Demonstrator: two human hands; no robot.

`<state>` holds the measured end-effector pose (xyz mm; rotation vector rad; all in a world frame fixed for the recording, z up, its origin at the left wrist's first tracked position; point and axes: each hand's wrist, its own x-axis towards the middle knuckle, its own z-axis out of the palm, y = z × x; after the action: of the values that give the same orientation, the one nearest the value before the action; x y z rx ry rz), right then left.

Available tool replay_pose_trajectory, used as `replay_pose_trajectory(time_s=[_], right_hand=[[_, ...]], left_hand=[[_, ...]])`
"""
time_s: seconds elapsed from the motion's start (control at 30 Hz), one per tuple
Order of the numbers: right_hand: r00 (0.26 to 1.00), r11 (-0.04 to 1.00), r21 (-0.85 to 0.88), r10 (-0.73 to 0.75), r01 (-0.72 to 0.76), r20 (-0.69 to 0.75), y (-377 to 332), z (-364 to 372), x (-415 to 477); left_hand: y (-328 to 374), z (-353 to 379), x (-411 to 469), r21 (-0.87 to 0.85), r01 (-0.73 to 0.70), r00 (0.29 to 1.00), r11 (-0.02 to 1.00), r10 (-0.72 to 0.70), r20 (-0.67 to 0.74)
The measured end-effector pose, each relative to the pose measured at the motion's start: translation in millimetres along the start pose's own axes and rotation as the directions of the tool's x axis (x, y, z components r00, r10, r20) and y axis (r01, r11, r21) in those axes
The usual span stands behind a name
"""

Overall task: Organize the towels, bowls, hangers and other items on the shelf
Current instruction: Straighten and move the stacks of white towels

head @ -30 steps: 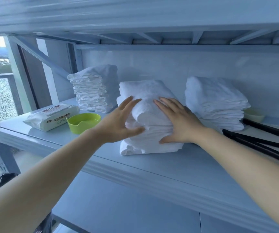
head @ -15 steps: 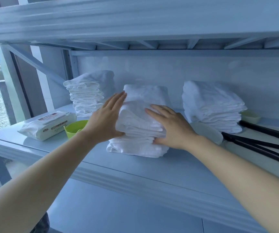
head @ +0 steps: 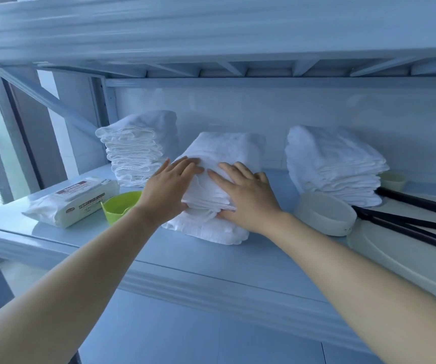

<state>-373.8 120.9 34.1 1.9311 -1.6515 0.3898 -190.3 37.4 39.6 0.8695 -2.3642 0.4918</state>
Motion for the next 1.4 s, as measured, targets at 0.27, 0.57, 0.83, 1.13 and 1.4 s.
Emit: replay_pose_trajectory(time_s=[0.27, 0.57, 0.83, 1.13, 1.4], right_hand=[[0.999, 0.996, 0.077, 0.053, -0.053, -0.003, -4, 1, 1], [0.981, 0.893, 0.415, 0.196, -0.176, -0.005, 27, -22, -36], [0.936, 0.884, 0.319, 0.350, -0.341, 0.031, 98, -38, -83], [0.931, 0.904, 0.237, 0.365, -0.356, 0.006, 207, -37, -107], [0.952, 0.944, 0.122, 0.300, -0.306, 0.062, 300, -21, -105]], left_hand=[[-13, -5, 3, -0.243, 0.020, 0.996, 0.970, 0.001, 0.086], [42, -26, 27, -0.329, -0.065, 0.997, 0.942, 0.071, 0.007], [113, -9, 67, -0.326, -0.157, 0.987, 0.932, 0.143, -0.067], [186, 24, 126, -0.328, -0.165, 0.986, 0.930, 0.168, -0.022], [246, 79, 187, -0.293, -0.085, 0.994, 0.952, 0.102, 0.044]])
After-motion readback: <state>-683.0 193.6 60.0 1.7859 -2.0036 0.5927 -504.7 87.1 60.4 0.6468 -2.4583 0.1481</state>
